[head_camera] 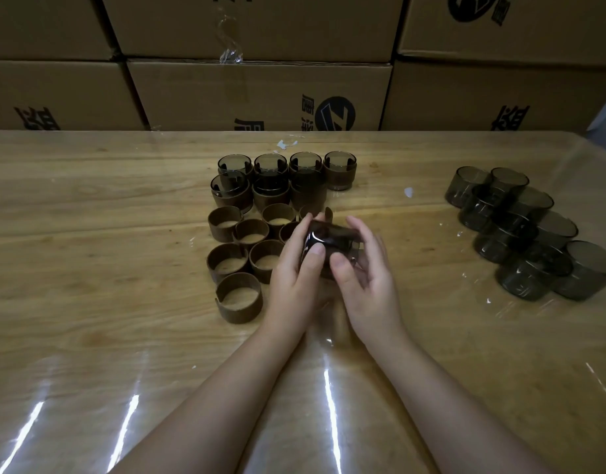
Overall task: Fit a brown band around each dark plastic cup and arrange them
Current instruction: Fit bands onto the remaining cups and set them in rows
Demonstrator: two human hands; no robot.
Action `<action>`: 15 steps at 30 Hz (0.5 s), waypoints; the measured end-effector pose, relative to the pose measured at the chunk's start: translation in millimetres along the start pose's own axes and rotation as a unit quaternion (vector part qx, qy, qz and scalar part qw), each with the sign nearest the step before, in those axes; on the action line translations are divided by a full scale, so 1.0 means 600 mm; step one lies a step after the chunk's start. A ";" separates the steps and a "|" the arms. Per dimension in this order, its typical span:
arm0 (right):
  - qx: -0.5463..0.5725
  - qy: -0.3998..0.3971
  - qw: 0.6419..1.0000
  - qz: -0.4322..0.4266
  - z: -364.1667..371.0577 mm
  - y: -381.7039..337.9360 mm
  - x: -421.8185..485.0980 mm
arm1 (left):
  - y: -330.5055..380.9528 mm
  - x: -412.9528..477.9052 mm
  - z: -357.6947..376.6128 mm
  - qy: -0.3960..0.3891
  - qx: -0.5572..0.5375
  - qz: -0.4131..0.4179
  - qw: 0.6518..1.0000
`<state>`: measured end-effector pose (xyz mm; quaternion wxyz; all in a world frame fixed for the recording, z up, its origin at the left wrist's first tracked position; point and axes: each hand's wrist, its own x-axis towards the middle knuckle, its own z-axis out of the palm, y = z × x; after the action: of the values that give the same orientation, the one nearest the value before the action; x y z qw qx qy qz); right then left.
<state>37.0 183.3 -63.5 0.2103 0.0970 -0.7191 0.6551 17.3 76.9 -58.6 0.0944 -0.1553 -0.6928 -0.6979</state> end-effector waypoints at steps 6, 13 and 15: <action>-0.115 -0.006 0.991 -0.074 -0.003 0.002 -0.003 | -0.002 0.000 0.000 0.013 -0.067 -0.009 0.998; -0.139 0.014 0.989 -0.059 0.003 0.013 -0.004 | 0.003 -0.003 0.003 0.024 0.040 0.056 0.997; -0.123 0.019 0.991 -0.045 0.005 0.013 -0.004 | 0.004 -0.003 0.004 0.021 0.052 0.070 0.996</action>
<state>35.3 180.9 -71.8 0.2639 0.0902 -0.7851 0.5531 19.9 78.9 -56.8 0.1657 -0.1838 -0.7133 -0.6558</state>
